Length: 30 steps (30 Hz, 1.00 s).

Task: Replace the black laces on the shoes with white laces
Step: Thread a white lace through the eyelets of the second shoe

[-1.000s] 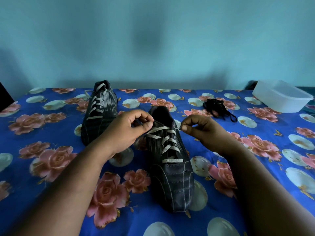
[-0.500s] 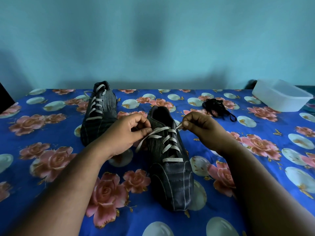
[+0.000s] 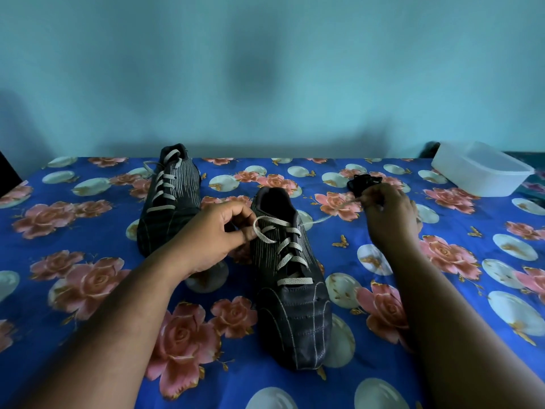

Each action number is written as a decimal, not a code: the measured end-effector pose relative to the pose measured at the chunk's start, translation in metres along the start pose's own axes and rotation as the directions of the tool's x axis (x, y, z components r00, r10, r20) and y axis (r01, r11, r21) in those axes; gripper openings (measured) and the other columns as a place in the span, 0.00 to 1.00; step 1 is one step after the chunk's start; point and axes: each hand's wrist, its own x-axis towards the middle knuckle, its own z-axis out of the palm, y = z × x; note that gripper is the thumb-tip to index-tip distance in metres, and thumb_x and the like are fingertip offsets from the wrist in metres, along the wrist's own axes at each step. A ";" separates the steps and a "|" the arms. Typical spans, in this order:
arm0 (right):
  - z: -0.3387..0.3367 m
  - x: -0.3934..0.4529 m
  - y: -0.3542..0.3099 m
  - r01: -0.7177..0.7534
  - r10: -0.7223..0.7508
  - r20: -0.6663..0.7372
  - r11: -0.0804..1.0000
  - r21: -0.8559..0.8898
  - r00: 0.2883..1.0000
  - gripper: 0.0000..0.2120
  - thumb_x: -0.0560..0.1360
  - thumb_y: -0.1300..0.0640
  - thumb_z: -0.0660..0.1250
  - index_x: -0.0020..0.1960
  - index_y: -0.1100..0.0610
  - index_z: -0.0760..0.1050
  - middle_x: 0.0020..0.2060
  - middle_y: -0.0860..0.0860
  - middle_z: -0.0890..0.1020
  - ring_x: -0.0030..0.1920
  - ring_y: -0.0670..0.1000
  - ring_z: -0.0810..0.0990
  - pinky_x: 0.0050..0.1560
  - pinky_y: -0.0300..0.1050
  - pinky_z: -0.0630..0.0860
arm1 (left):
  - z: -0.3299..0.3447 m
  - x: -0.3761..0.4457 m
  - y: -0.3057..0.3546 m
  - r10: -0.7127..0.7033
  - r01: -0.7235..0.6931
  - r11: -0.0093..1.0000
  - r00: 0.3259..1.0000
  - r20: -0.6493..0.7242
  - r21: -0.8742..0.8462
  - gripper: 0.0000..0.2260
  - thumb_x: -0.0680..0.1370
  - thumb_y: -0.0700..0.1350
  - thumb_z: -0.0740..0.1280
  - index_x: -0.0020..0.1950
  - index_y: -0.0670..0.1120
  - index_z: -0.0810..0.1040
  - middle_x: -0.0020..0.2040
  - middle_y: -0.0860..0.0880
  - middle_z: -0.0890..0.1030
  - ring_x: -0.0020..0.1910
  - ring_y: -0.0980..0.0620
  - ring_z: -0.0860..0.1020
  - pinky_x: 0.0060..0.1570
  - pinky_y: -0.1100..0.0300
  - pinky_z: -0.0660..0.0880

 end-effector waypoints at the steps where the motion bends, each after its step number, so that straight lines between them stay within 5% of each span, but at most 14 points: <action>1: 0.000 -0.005 -0.005 0.075 -0.075 0.008 0.997 0.003 0.997 0.07 0.79 0.46 0.67 0.56 0.45 0.78 0.60 0.46 0.79 0.63 0.56 0.72 0.64 0.60 0.65 | 0.000 -0.001 0.002 0.016 -0.016 1.000 1.000 -0.018 0.016 0.03 0.77 0.44 0.74 0.47 0.51 0.81 0.44 0.55 0.81 0.44 0.60 0.79 0.48 0.67 0.72; 3: -0.002 -0.011 -0.016 0.300 -0.308 0.048 0.945 0.128 0.950 0.11 0.78 0.40 0.67 0.57 0.43 0.79 0.59 0.42 0.79 0.65 0.52 0.72 0.66 0.59 0.65 | 0.002 -0.002 0.008 0.051 -0.050 0.998 0.998 -0.043 0.036 0.03 0.77 0.45 0.74 0.47 0.49 0.81 0.42 0.60 0.80 0.45 0.66 0.77 0.47 0.73 0.68; 6: 0.000 -0.023 -0.027 0.591 -0.654 0.161 0.744 0.312 0.739 0.16 0.75 0.37 0.67 0.53 0.46 0.82 0.53 0.43 0.82 0.61 0.48 0.75 0.65 0.50 0.68 | 0.003 -0.002 0.014 0.132 -0.130 0.991 0.990 -0.054 0.039 0.03 0.77 0.47 0.73 0.48 0.49 0.83 0.44 0.59 0.80 0.45 0.60 0.77 0.46 0.72 0.70; 9: 0.006 -0.032 -0.032 0.627 -0.727 0.264 0.683 0.373 0.634 0.12 0.73 0.37 0.70 0.50 0.43 0.80 0.50 0.39 0.82 0.57 0.49 0.76 0.61 0.40 0.67 | 0.004 -0.003 0.017 0.154 -0.152 0.987 0.987 -0.047 0.052 0.03 0.76 0.47 0.74 0.47 0.49 0.83 0.45 0.57 0.80 0.45 0.56 0.78 0.46 0.70 0.71; 16: 0.009 -0.026 -0.027 0.622 -0.710 0.223 0.697 0.357 0.668 0.07 0.75 0.46 0.72 0.46 0.49 0.81 0.46 0.43 0.83 0.54 0.49 0.75 0.58 0.41 0.69 | 0.004 0.000 0.008 0.094 -0.095 0.986 0.995 0.017 0.140 0.07 0.76 0.57 0.68 0.47 0.56 0.80 0.45 0.66 0.76 0.48 0.65 0.75 0.46 0.70 0.67; 18: 0.009 -0.021 -0.022 0.625 -0.681 0.175 0.726 0.288 0.711 0.05 0.74 0.47 0.74 0.46 0.48 0.82 0.46 0.43 0.82 0.55 0.51 0.75 0.58 0.47 0.71 | 0.002 0.000 0.007 0.066 -0.072 0.988 0.997 0.045 0.138 0.08 0.77 0.57 0.67 0.48 0.54 0.80 0.45 0.68 0.77 0.49 0.69 0.73 0.49 0.68 0.67; 21: 0.010 -0.011 -0.011 0.605 -0.620 0.081 0.781 0.153 0.780 0.06 0.73 0.45 0.74 0.45 0.47 0.81 0.47 0.43 0.83 0.55 0.55 0.76 0.56 0.59 0.72 | -0.004 0.000 0.006 0.043 -0.053 0.992 0.996 0.084 0.117 0.10 0.76 0.59 0.65 0.46 0.54 0.79 0.43 0.62 0.78 0.45 0.62 0.75 0.47 0.61 0.70; 25: 0.006 -0.004 0.000 0.503 -0.503 -0.002 0.863 0.040 0.864 0.07 0.72 0.49 0.77 0.46 0.49 0.82 0.50 0.46 0.82 0.58 0.58 0.75 0.57 0.61 0.72 | -0.009 -0.002 0.005 0.026 -0.035 0.997 0.992 0.127 0.063 0.08 0.77 0.59 0.65 0.46 0.56 0.78 0.40 0.54 0.78 0.42 0.55 0.76 0.49 0.49 0.74; 30: 0.010 -0.007 -0.001 0.464 -0.464 0.048 0.886 0.008 0.885 0.06 0.74 0.50 0.76 0.49 0.49 0.83 0.53 0.47 0.82 0.60 0.58 0.74 0.58 0.62 0.71 | -0.010 -0.002 0.008 0.028 -0.031 0.999 0.996 0.088 0.030 0.09 0.75 0.57 0.67 0.45 0.53 0.80 0.40 0.51 0.80 0.42 0.51 0.78 0.49 0.51 0.75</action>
